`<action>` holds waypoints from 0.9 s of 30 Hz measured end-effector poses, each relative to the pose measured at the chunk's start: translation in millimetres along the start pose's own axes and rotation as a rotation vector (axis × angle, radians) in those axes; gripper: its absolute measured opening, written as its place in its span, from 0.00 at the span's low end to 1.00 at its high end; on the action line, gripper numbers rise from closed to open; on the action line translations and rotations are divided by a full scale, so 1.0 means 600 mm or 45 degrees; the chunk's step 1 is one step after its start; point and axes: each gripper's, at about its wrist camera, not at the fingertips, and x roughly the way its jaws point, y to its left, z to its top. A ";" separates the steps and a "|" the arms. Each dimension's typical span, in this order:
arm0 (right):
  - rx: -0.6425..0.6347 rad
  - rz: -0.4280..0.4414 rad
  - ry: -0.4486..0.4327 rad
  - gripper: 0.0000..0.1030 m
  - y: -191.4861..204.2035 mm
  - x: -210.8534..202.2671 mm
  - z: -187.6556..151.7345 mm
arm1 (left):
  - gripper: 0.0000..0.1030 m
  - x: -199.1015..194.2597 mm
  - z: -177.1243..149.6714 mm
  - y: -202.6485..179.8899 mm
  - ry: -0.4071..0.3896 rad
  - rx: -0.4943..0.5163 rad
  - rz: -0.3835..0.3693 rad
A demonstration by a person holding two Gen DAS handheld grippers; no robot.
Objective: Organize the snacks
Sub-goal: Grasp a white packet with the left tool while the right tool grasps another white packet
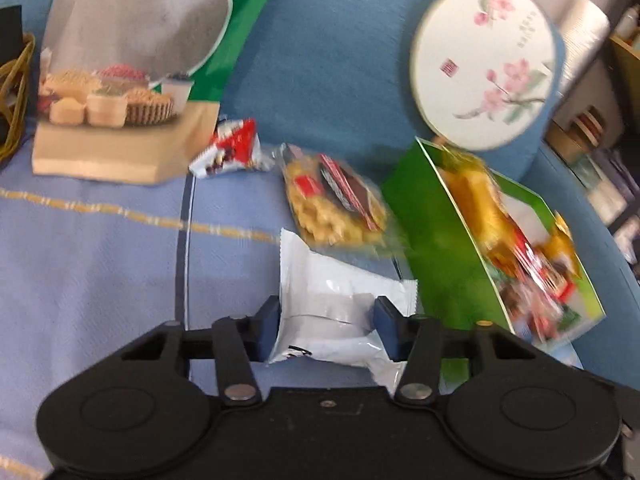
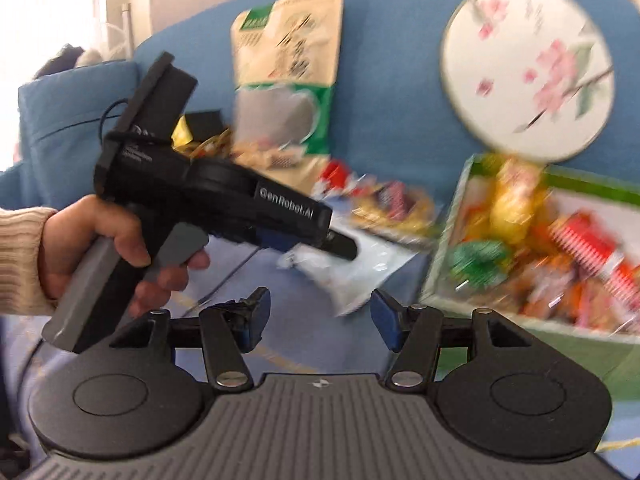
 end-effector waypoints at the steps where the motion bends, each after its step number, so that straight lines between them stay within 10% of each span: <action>1: 0.008 0.021 0.033 0.91 0.003 0.003 -0.002 | 0.47 -0.011 -0.010 0.004 0.018 -0.003 -0.014; 7: 0.083 0.080 0.143 0.91 0.005 0.027 -0.019 | 0.51 -0.087 -0.077 0.027 0.095 -0.072 -0.097; 9: 0.108 0.085 0.149 0.91 0.005 0.030 -0.025 | 0.81 -0.105 -0.087 0.031 0.067 -0.115 -0.087; 17: 0.264 0.129 0.081 0.95 -0.020 0.036 -0.030 | 0.97 -0.118 -0.057 0.045 -0.123 -0.274 -0.062; 24: 0.318 0.198 0.107 0.95 -0.022 0.037 -0.029 | 0.95 -0.077 -0.038 0.047 -0.016 -0.197 -0.078; 27: 0.314 0.188 0.108 0.95 -0.022 0.036 -0.029 | 0.84 -0.071 -0.059 0.044 0.094 -0.226 -0.229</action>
